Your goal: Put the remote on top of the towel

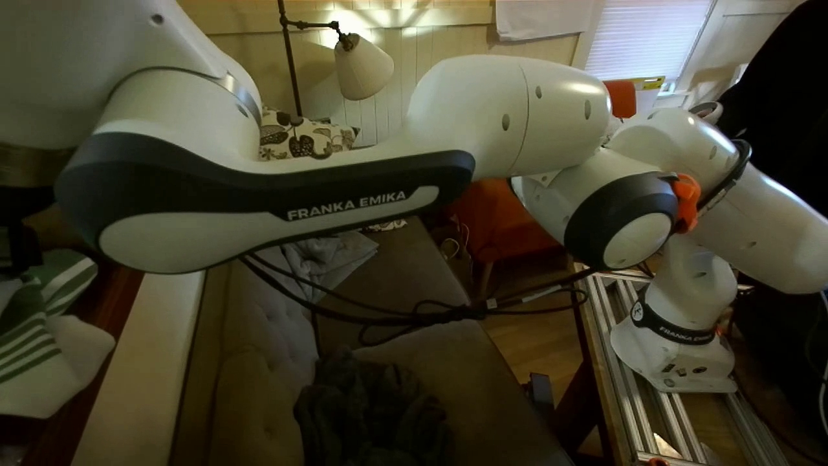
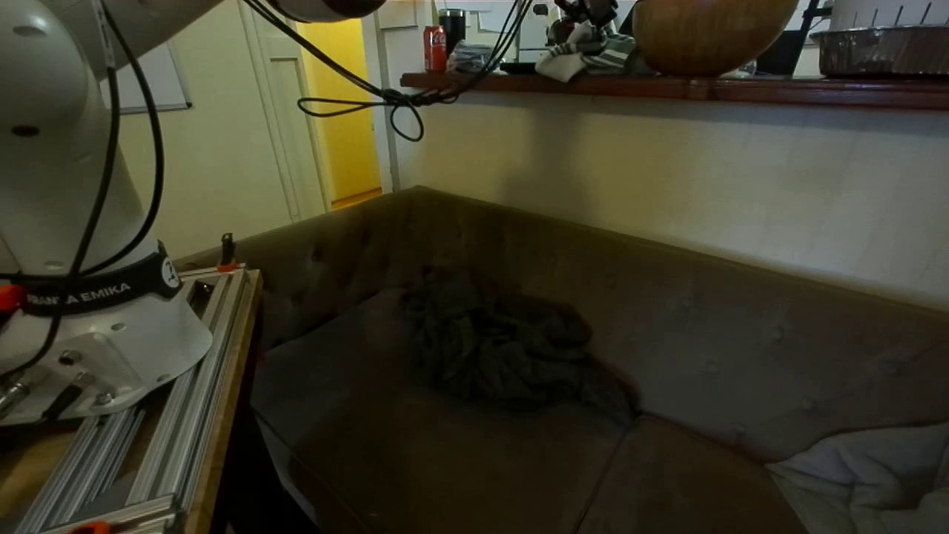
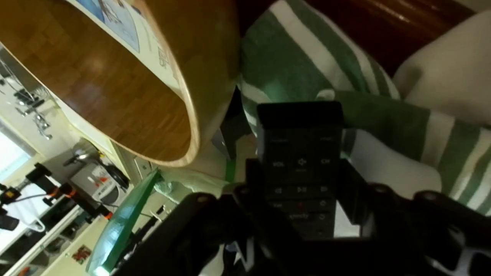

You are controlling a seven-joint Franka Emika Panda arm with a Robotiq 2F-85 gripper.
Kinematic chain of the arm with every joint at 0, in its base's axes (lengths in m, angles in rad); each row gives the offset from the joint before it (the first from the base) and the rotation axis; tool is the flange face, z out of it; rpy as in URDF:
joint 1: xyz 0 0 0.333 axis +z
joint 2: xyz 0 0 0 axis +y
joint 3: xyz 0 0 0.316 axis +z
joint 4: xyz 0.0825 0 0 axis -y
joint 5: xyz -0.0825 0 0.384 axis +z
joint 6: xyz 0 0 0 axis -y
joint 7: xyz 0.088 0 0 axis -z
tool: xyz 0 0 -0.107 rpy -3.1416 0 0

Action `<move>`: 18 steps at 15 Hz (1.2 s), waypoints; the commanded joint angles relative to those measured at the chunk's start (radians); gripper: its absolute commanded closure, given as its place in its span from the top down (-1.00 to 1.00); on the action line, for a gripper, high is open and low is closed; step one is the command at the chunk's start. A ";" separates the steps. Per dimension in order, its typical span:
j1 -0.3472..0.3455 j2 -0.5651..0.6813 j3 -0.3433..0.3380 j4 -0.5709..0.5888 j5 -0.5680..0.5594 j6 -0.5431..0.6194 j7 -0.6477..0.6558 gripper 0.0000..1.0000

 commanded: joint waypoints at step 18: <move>-0.046 0.048 0.111 0.013 0.193 -0.116 -0.267 0.79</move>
